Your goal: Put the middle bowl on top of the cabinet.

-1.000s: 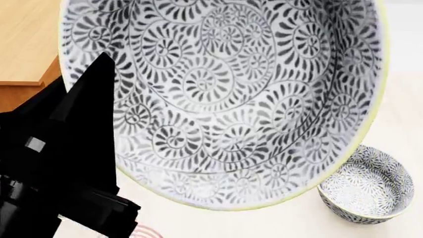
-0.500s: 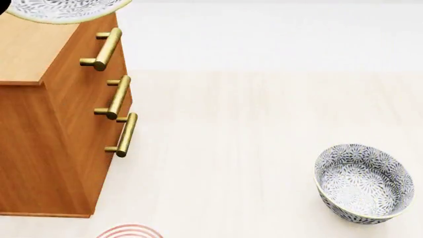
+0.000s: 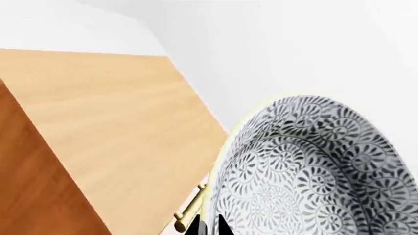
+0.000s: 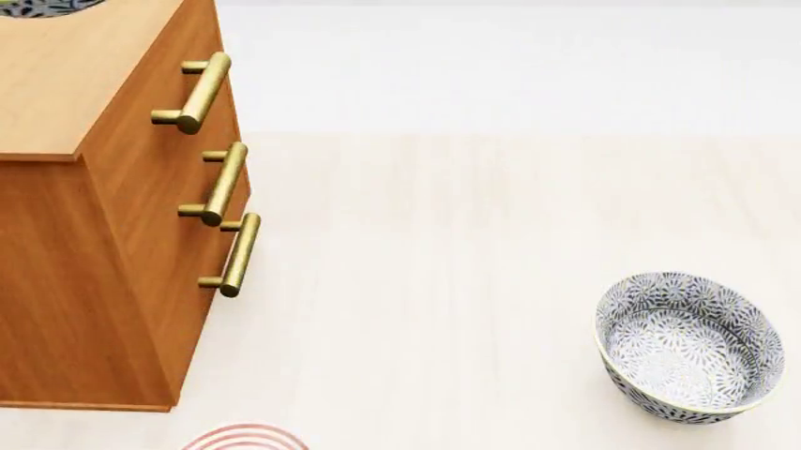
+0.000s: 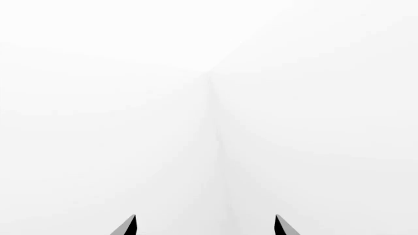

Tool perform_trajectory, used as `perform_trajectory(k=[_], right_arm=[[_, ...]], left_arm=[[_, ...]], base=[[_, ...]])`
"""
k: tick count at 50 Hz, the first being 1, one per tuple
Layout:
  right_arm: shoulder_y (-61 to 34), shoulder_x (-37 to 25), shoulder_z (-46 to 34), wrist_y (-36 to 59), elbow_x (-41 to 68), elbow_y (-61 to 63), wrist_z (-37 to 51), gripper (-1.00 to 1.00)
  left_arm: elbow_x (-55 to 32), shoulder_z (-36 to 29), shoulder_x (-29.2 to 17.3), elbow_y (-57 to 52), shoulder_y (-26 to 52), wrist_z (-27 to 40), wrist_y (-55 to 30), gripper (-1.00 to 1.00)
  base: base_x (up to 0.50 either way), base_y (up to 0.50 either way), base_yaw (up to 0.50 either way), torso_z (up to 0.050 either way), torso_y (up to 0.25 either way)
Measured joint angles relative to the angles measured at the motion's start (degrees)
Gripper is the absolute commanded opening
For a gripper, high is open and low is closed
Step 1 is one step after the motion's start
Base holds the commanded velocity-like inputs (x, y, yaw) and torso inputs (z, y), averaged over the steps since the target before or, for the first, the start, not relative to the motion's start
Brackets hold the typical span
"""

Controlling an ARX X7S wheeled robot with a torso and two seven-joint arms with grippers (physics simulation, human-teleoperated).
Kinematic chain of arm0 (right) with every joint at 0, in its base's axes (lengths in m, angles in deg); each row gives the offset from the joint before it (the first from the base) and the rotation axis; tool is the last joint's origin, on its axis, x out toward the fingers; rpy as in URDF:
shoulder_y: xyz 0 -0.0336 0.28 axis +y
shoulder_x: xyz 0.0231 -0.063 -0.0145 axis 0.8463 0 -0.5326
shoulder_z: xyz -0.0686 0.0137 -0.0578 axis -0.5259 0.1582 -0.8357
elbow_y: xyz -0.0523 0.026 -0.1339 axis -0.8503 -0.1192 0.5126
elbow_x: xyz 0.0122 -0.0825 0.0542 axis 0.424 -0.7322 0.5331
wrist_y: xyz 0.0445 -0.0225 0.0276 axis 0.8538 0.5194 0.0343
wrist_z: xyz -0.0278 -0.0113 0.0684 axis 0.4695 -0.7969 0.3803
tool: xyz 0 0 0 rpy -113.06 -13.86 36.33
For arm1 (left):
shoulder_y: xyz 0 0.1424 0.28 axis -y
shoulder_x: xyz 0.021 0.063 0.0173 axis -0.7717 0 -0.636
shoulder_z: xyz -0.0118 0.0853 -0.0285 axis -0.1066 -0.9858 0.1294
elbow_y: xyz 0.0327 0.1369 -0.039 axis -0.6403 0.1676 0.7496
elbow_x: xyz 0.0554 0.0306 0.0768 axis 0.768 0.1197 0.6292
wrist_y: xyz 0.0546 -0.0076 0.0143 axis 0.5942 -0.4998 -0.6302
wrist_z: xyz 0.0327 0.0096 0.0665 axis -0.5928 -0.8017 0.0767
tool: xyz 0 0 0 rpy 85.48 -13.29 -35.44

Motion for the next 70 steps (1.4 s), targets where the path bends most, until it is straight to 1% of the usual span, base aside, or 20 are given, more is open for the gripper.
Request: perform_trajectory(k=[10,21,32,48,70], right_arm=[[0.1,-0.3,-0.2,0.3,0.0,0.4,0.3,1.00],[-0.7,-0.8,-0.7,1.0,-0.4,0.1,0.7,1.00],[-1.3,-1.1,-1.1,1.2,-0.6,-0.2,1.1,1.00],[-0.9,-1.2,-0.7,0.1,-0.2,-0.5,1.4,1.00],[-0.8,-1.3,-0.8,-0.4,-0.3,-0.4,2.0,1.00]], left_arm=[[-6.0,-4.4,0.1,6.9,1.7,-0.9,2.8,-1.00],[-9.9,-5.6,-0.3,12.4,2.1,-3.1,3.8,-1.00],[-11.2,-5.3,-1.4,14.9,1.7,-5.1,5.4,-1.00],[-12.7,-5.0,-2.7,17.6,-2.1,-8.3,7.3,-1.00],[-13.4,-5.5,-2.0,23.6,-6.2,-14.3,6.3,-1.00]], base=[[0.00,0.00,0.00,0.000,0.000],[0.00,0.00,0.00,0.000,0.001],[0.00,0.00,0.00,0.000,0.000],[0.00,0.00,0.00,0.000,0.000],[0.00,0.00,0.00,0.000,0.001]])
